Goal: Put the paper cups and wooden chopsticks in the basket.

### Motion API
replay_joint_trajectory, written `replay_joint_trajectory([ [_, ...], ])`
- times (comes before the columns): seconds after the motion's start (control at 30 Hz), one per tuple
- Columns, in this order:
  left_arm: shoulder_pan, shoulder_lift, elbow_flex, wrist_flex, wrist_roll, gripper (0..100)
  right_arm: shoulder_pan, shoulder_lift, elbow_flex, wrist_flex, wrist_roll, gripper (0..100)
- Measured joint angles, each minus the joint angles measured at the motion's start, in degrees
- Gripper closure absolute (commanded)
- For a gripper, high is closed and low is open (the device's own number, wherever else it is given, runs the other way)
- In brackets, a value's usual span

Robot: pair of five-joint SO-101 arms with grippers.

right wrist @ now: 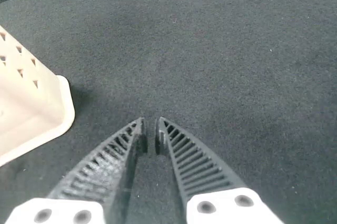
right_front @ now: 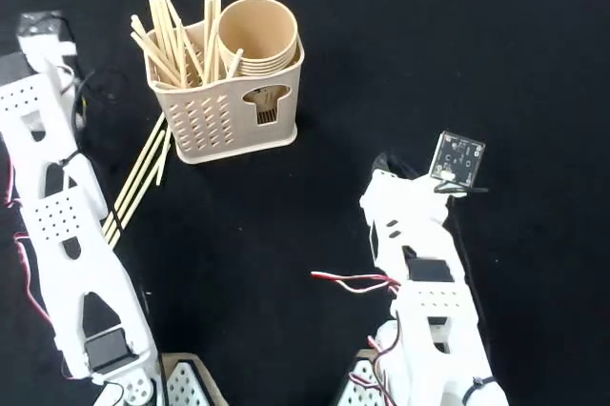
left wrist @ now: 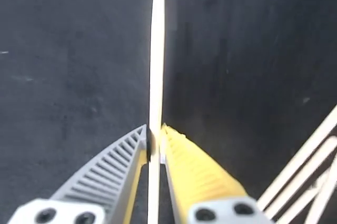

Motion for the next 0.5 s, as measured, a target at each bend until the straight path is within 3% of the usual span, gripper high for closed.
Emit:
replay_joint_trajectory([
  [0.27, -0.70, 0.00, -3.52, 0.88, 9.76, 97, 0.00, 0.00, 0.00, 0.00, 0.00, 94.6],
  [0.5, -1.14, -15.56, 21.98, 0.88, 14.15, 97, 0.00, 0.00, 0.00, 0.00, 0.00, 94.6],
])
